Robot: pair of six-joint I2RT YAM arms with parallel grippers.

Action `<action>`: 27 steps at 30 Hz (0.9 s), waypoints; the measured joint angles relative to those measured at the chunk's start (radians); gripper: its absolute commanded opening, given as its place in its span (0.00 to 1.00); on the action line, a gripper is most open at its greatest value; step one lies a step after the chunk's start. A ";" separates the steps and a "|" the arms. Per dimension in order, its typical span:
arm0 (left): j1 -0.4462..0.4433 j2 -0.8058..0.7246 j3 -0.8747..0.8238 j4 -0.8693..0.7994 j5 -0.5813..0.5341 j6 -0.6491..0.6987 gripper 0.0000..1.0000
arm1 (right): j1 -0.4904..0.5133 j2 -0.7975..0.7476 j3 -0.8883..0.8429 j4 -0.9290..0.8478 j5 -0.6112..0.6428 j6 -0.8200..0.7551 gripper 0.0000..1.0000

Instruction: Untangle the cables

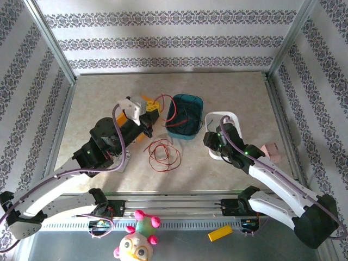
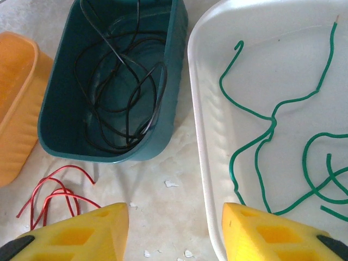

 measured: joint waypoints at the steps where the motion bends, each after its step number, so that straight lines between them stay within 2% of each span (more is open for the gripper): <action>1: 0.026 0.014 0.015 -0.018 -0.032 -0.006 0.00 | 0.000 0.002 0.000 0.000 -0.002 -0.003 0.49; 6: 0.205 0.091 0.070 -0.114 -0.114 -0.074 0.00 | 0.000 0.005 0.001 0.003 -0.020 -0.010 0.49; 14: 0.417 0.206 -0.003 -0.137 -0.107 -0.174 0.00 | 0.000 0.004 0.001 0.003 -0.040 -0.026 0.49; 18: 0.481 0.312 -0.082 -0.117 -0.061 -0.219 0.00 | 0.000 -0.002 0.001 0.001 -0.043 -0.029 0.49; 22: 0.487 0.413 -0.154 -0.092 -0.001 -0.259 0.00 | 0.000 -0.017 0.000 -0.005 -0.044 -0.029 0.49; 24: 0.488 0.444 -0.178 -0.088 0.021 -0.280 0.10 | 0.000 -0.028 0.000 -0.005 -0.044 -0.029 0.49; 25: 0.488 0.460 -0.183 -0.088 0.028 -0.291 0.23 | 0.000 -0.033 0.000 -0.005 -0.044 -0.029 0.49; 26: 0.488 0.474 -0.183 -0.088 0.034 -0.300 0.44 | 0.000 -0.037 0.000 -0.005 -0.046 -0.029 0.49; 27: 0.488 0.482 -0.183 -0.088 0.039 -0.304 0.55 | 0.000 -0.039 0.000 -0.005 -0.047 -0.029 0.49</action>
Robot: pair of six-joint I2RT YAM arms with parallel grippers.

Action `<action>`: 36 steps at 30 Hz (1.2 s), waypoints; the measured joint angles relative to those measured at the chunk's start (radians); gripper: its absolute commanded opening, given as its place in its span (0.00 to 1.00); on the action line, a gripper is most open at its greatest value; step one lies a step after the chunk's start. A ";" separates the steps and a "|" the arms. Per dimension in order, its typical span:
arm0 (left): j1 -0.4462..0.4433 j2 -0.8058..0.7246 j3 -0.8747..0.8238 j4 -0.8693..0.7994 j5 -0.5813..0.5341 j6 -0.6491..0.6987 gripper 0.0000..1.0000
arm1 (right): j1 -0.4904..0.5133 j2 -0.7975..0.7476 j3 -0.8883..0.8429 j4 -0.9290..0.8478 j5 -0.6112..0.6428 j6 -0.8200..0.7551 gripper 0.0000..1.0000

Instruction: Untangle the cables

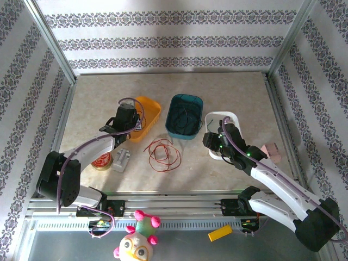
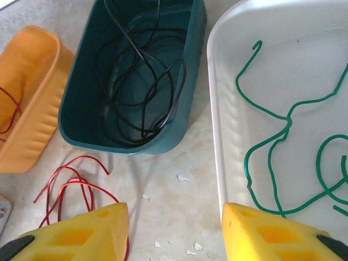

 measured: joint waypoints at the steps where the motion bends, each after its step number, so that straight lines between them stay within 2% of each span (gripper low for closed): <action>1: 0.000 0.003 0.000 0.000 0.005 -0.006 0.67 | 0.000 -0.002 0.000 0.000 -0.001 0.000 0.49; 4: 0.000 -0.015 0.000 -0.002 0.013 -0.018 0.77 | 0.000 -0.005 -0.001 -0.004 -0.005 0.000 0.49; 9: -0.040 -0.138 -0.006 -0.022 0.043 -0.017 0.80 | 0.000 -0.004 -0.010 -0.006 -0.011 0.000 0.49; 13: -0.185 -0.235 -0.066 -0.043 0.114 0.005 0.81 | 0.000 0.010 -0.017 -0.006 -0.019 0.000 0.49; 17: -0.337 -0.236 -0.152 -0.112 0.174 0.013 0.81 | 0.000 0.038 -0.017 -0.006 -0.023 0.000 0.49; 22: -0.420 -0.209 -0.196 -0.237 0.164 -0.030 0.80 | 0.001 0.057 -0.017 -0.006 -0.023 0.000 0.49; 26: -0.433 -0.209 -0.222 -0.301 0.142 -0.103 0.80 | 0.001 0.057 -0.017 -0.006 -0.023 0.000 0.49; 33: -0.433 -0.100 -0.230 -0.332 0.155 -0.153 0.77 | 0.001 0.058 -0.017 -0.006 -0.023 0.000 0.49; 34: -0.433 -0.071 -0.225 -0.333 0.159 -0.153 0.74 | 0.001 0.057 -0.017 -0.006 -0.023 0.000 0.49; 36: -0.433 -0.034 -0.203 -0.349 0.147 -0.155 0.59 | 0.001 0.057 -0.017 -0.006 -0.023 0.000 0.49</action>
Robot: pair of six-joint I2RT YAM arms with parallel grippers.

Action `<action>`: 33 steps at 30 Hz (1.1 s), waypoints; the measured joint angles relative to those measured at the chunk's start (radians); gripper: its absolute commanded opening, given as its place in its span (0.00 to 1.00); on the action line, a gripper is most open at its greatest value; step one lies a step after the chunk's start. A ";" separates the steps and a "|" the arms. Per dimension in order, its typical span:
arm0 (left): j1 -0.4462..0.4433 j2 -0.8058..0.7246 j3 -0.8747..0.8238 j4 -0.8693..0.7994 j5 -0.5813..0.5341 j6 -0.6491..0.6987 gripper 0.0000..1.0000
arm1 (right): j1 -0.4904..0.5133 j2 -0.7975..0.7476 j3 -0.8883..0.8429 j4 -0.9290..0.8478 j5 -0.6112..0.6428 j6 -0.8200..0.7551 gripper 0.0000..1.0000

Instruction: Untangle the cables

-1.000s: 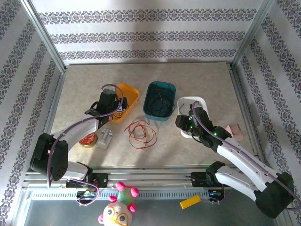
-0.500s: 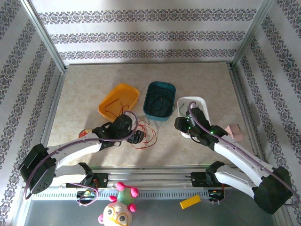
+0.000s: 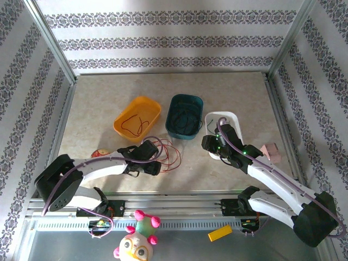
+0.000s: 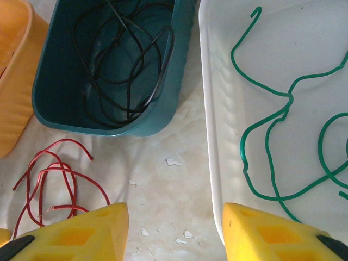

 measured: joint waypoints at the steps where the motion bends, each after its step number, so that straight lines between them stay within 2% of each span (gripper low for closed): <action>1: 0.000 0.008 0.010 -0.008 -0.005 -0.001 0.50 | 0.000 0.000 0.000 0.000 0.000 0.000 0.49; 5: 0.000 0.036 0.034 -0.023 -0.024 -0.008 0.17 | 0.000 0.000 0.000 0.000 0.000 0.000 0.49; 7: -0.002 0.035 0.037 -0.031 -0.027 -0.008 0.08 | 0.000 0.000 0.000 0.000 0.000 0.000 0.49; 10: -0.003 0.002 0.045 -0.040 -0.049 -0.017 0.05 | 0.000 0.000 0.000 0.000 0.000 0.000 0.49; 14: -0.003 -0.150 0.066 -0.037 -0.067 -0.013 0.05 | 0.000 0.000 0.000 0.000 0.000 0.000 0.49; 20: -0.006 -0.302 0.236 -0.040 -0.133 0.055 0.05 | 0.000 0.000 0.000 0.000 0.001 0.000 0.49; 25: -0.006 -0.348 0.367 -0.037 -0.203 0.115 0.05 | 0.000 0.001 0.000 0.000 0.001 0.000 0.49; 33: 0.045 -0.362 0.486 0.026 -0.231 0.179 0.04 | 0.000 0.006 0.000 0.001 0.001 0.001 0.49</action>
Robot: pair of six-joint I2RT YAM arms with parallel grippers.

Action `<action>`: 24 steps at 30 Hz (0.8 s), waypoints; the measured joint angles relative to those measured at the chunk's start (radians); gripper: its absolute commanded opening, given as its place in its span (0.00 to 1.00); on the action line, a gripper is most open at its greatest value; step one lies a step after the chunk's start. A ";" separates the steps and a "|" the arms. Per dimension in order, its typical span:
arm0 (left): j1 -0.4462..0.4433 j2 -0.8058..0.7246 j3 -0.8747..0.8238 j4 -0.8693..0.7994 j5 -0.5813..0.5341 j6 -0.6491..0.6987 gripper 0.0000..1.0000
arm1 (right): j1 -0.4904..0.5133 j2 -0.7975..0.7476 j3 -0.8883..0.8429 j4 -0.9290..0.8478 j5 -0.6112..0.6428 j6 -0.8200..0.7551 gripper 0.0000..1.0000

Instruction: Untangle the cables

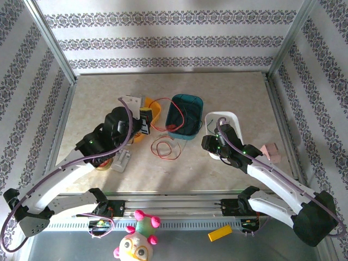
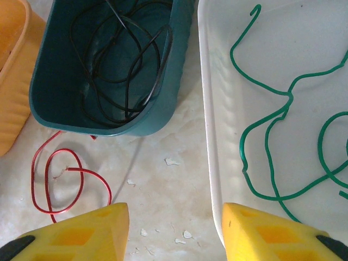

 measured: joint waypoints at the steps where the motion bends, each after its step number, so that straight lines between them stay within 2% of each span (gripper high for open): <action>1: 0.011 -0.005 0.008 0.008 -0.005 0.005 0.04 | 0.000 -0.003 0.000 0.000 0.000 0.000 0.48; 5: 0.073 -0.008 0.047 0.016 -0.032 0.014 0.04 | 0.000 -0.021 0.000 0.000 0.000 0.000 0.49; 11: 0.255 0.051 0.090 0.022 -0.030 0.016 0.05 | 0.000 -0.030 0.000 0.001 0.000 0.000 0.48; 16: 0.410 0.188 0.088 0.060 0.063 0.016 0.05 | 0.000 -0.031 0.000 0.000 0.000 -0.001 0.48; 24: 0.534 0.371 0.027 0.140 0.210 -0.003 0.04 | 0.000 -0.065 -0.005 -0.003 0.000 -0.001 0.48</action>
